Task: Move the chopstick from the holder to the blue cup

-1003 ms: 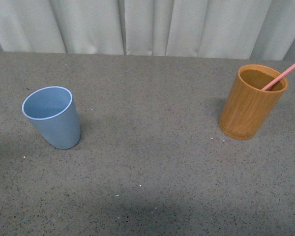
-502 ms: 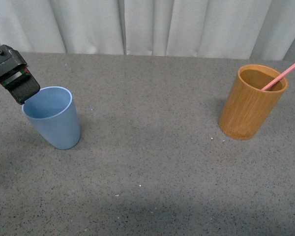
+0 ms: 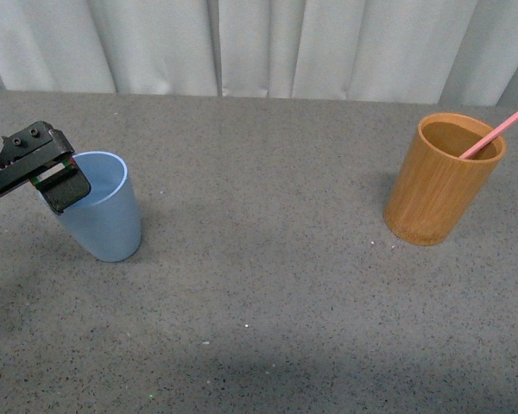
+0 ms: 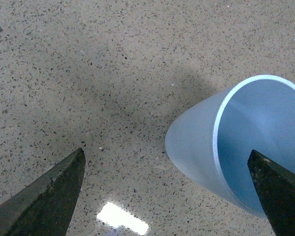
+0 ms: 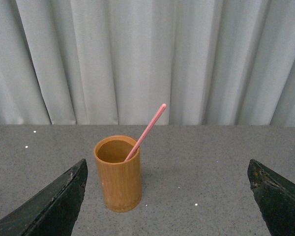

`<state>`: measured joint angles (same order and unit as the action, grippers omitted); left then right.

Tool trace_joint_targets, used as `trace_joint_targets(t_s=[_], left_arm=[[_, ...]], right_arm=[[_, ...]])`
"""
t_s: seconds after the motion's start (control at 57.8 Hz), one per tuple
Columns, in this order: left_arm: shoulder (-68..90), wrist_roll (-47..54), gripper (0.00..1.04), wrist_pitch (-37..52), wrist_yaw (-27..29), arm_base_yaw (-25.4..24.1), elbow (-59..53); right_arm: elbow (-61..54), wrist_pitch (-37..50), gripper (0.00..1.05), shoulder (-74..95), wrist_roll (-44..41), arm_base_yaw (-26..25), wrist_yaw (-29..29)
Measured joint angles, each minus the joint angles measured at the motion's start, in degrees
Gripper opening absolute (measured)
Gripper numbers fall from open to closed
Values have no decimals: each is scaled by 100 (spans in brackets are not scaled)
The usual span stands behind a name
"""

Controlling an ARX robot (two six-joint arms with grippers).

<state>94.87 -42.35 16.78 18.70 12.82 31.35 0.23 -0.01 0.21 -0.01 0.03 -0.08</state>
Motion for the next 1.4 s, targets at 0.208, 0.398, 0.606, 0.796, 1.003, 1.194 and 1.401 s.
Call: trace_joint_targets(t_s=[0.208,0.398,0.606,0.796,1.003,1.194,1.401], left_arm=[[140,-24,98,4,-48,4,70],[234,-31,97,55,-48,17,87],[365,-170,59,129,-136,61,114],[380,-284,32,249,-251,85,116],[289,-382,4,481,-470,153,63],[-55,-243,4,540,-640,144,55],[-179,160,4,426,-909,85,299]], right_arm=[[0,0,95,0,2,0,-2],[0,0,95,0,0,0,0],[0,0,95,0,0,0,0],[0,0,95,0,2,0,0],[0,0,95,0,0,0,0],[0,0,95,0,2,0,0],[0,0,95,0,2,0,-2]])
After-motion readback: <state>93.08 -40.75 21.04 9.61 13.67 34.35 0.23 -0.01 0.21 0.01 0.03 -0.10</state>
